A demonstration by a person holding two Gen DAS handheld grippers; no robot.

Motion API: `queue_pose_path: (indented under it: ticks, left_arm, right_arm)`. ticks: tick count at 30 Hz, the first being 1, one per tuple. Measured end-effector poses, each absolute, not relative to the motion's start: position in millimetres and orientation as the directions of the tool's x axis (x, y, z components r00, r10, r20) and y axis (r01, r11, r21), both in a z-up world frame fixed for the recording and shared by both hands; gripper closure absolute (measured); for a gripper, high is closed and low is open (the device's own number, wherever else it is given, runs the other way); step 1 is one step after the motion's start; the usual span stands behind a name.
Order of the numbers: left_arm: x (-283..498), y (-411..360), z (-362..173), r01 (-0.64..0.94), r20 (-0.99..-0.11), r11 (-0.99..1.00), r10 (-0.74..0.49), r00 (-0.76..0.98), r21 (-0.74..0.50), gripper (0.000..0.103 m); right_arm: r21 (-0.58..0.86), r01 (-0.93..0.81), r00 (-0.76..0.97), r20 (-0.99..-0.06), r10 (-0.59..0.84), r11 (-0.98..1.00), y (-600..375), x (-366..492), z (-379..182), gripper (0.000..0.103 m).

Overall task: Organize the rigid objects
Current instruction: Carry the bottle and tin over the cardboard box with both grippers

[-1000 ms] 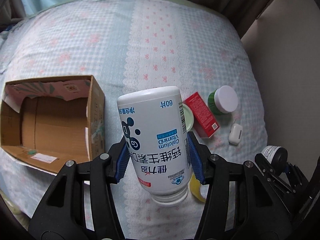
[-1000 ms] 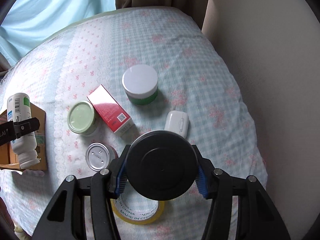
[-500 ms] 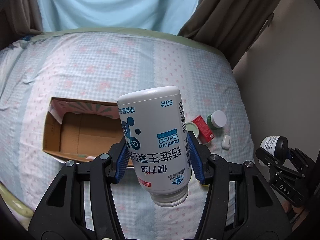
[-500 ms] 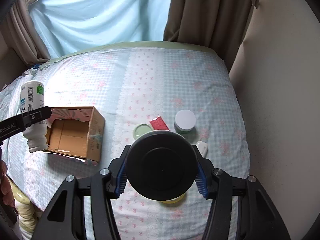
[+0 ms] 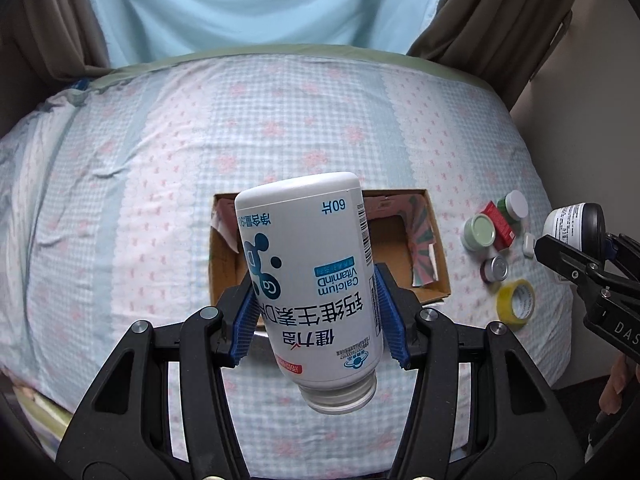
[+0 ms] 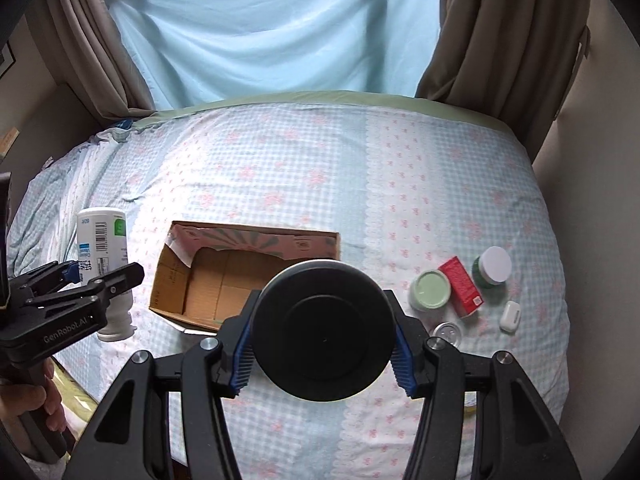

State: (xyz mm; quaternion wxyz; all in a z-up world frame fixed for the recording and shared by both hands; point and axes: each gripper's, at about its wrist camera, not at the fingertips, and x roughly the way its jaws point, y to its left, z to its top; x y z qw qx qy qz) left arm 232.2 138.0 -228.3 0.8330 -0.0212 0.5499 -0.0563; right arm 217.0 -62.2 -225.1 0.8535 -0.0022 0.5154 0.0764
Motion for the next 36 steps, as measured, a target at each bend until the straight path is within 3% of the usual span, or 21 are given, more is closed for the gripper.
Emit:
queue_pose_path:
  ticks: [11,23,34,35,36]
  left_arm:
    - [290,187,-322,0.123,-0.966,0.99,-0.091,0.241,-0.063,0.053]
    - [336,145,-445,0.266,-0.998,0.962,-0.067,0.014,-0.061,0.053]
    - [346,112,-466,0.433,-0.998,0.9,-0.06,0.003,-0.053,0.053]
    - [346,111,-463,0.442,-0.998,0.896,-0.06,0.014,-0.048,0.051]
    - [346,110,-460,0.451,-0.998,0.892,-0.052,0.024,-0.036,0.037]
  right_arm:
    - [0.04,-0.206,0.367,-0.923,0.115,0.978,32,268,-295,0.051]
    - [0.03,-0.297,0.18,-0.98,0.087,0.954,30,311,-428,0.051]
    - [0.038,-0.436,0.128,-0.986,0.104,0.899,24,304,-473,0.051]
    - [0.037,-0.438,0.132,-0.986,0.105,0.898,23,301,-473,0.051]
    - [0.039,-0.439,0.134,-0.985,0.108,0.897,22,299,-473,0.051]
